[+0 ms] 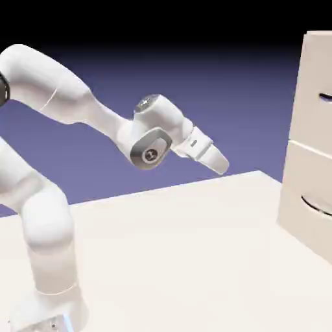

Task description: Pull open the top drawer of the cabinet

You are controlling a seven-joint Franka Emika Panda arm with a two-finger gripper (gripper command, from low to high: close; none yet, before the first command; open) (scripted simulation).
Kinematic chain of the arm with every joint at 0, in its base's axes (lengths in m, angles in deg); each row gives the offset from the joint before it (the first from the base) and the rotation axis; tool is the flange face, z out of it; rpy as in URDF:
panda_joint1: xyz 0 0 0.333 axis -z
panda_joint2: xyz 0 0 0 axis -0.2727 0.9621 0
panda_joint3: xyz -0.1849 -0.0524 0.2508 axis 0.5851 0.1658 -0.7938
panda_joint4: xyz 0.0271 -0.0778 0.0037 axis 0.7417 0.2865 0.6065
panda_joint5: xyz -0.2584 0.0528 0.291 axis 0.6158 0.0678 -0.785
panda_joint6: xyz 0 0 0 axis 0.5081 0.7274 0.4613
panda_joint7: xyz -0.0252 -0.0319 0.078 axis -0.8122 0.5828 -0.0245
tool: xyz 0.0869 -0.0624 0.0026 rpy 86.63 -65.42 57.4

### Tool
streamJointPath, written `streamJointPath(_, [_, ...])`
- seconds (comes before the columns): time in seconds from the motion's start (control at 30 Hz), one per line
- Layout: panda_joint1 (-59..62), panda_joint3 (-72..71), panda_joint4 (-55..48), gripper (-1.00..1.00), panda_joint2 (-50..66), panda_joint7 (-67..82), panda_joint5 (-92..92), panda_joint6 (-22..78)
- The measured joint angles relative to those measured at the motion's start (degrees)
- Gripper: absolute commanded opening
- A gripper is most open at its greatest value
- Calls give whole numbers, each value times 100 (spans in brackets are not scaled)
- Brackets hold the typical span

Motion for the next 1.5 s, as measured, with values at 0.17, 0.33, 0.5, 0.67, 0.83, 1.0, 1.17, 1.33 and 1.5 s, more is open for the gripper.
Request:
streamJointPath(0.17, [1028,-643,-584,0,-361,-182,-1246,270])
streamJointPath(0.33, [2056,-1286,-1169,0,-721,-364,-2492,539])
streamJointPath(0.5, [3083,-1928,-1753,0,-1082,-546,-3738,809])
streamJointPath(0.67, [4111,-2571,-2337,0,-1443,-728,-4984,1078])
streamJointPath(0.83, [5139,-3214,-2921,0,-1804,-911,-6229,1348])
streamJointPath(1.0, [6167,-3857,-3506,0,-2164,-1093,-7475,1617])
streamJointPath(1.17, [7195,-4499,-4090,0,-2525,-1275,-8721,1887])
streamJointPath(1.33, [8223,-5142,-4674,0,-2886,-1457,-9967,2156])
streamJointPath(1.5, [9251,-5785,-5259,0,-3246,-1639,-11213,2426])
